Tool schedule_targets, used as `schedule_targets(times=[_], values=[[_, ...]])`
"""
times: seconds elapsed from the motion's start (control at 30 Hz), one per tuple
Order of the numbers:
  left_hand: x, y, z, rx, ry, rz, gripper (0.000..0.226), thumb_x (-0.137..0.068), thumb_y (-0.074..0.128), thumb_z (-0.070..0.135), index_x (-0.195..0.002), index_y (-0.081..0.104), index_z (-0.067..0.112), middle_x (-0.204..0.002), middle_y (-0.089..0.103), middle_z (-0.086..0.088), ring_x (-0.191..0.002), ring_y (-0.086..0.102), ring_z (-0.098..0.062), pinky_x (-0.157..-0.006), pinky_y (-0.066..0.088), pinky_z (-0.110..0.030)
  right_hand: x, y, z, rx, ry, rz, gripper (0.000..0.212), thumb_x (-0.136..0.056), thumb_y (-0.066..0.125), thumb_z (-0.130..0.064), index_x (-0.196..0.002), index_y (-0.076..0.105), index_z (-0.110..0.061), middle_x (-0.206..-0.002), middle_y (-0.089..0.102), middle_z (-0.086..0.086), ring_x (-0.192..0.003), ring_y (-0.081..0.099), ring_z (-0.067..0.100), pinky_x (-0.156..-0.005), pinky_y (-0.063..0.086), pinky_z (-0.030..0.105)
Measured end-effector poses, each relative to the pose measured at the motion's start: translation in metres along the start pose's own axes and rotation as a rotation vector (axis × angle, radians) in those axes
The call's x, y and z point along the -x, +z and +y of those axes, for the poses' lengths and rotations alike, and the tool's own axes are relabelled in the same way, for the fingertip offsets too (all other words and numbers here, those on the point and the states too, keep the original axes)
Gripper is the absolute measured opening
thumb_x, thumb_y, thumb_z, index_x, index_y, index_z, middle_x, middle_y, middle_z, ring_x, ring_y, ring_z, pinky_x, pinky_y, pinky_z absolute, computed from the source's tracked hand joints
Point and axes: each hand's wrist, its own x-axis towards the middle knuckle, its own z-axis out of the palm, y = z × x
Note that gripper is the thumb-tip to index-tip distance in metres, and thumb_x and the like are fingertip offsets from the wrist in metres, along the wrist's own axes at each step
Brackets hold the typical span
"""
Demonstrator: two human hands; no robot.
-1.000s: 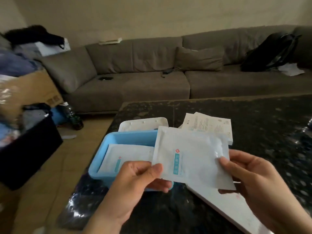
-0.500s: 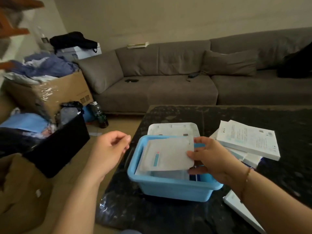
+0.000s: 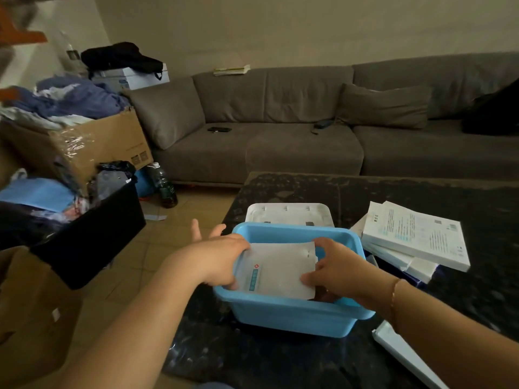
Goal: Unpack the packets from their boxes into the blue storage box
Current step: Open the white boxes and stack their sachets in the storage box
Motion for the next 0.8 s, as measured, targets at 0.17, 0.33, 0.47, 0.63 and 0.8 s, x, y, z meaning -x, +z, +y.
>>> schedule_targets(times=[0.17, 0.33, 0.47, 0.63, 0.8], values=[[-0.004, -0.008, 0.005, -0.138, -0.008, -0.039, 0.071, -0.084, 0.073, 0.032, -0.145, 0.036, 0.034, -0.155, 0.034, 0.008, -0.152, -0.001, -0.026, -0.103, -0.025, -0.068, 0.004, -0.014, -0.001, 0.491, -0.243, 0.097, 0.092, -0.081, 0.074, -0.041, -0.152, 0.017, -0.03, -0.126, 0.055, -0.002, -0.105, 0.058, 0.011, -0.096, 0.051, 0.031], [-0.005, -0.009, 0.008, -0.204, 0.006, -0.045, 0.07, -0.082, 0.074, 0.037, -0.142, 0.039, 0.032, -0.146, 0.044, 0.007, -0.145, 0.019, -0.023, -0.105, -0.021, -0.069, 0.006, -0.014, 0.0, 0.662, -0.45, -0.082, 0.079, -0.083, 0.07, -0.05, -0.148, 0.028, -0.036, -0.155, 0.028, -0.013, -0.141, 0.028, 0.011, -0.118, 0.023, 0.033], [-0.006, -0.008, 0.01, -0.22, 0.012, -0.049, 0.072, -0.08, 0.076, 0.039, -0.141, 0.038, 0.032, -0.139, 0.049, 0.007, -0.137, 0.03, -0.021, -0.106, -0.019, -0.069, 0.002, -0.013, 0.004, 0.681, -0.487, -0.092, 0.076, -0.086, 0.068, -0.044, -0.149, 0.027, -0.032, -0.153, 0.033, -0.013, -0.138, 0.035, 0.01, -0.115, 0.026, 0.027], [-0.006, -0.008, 0.012, -0.239, 0.017, -0.047, 0.073, -0.082, 0.075, 0.036, -0.142, 0.033, 0.034, -0.137, 0.05, 0.006, -0.134, 0.035, -0.021, -0.108, -0.018, -0.068, -0.002, -0.01, 0.01, 0.7, -0.495, -0.103, 0.075, -0.088, 0.066, -0.043, -0.149, 0.024, -0.033, -0.154, 0.032, -0.012, -0.139, 0.035, 0.01, -0.115, 0.027, 0.028], [0.002, -0.013, 0.002, -0.103, 0.024, -0.101, 0.086, -0.085, 0.073, 0.037, -0.152, 0.02, 0.038, -0.157, 0.031, 0.01, -0.147, 0.023, -0.02, -0.113, -0.008, -0.067, -0.003, -0.015, 0.011, 0.67, -0.502, -0.092, 0.073, -0.086, 0.068, -0.043, -0.147, 0.028, -0.036, -0.151, 0.036, -0.014, -0.134, 0.039, 0.009, -0.113, 0.032, 0.029]])
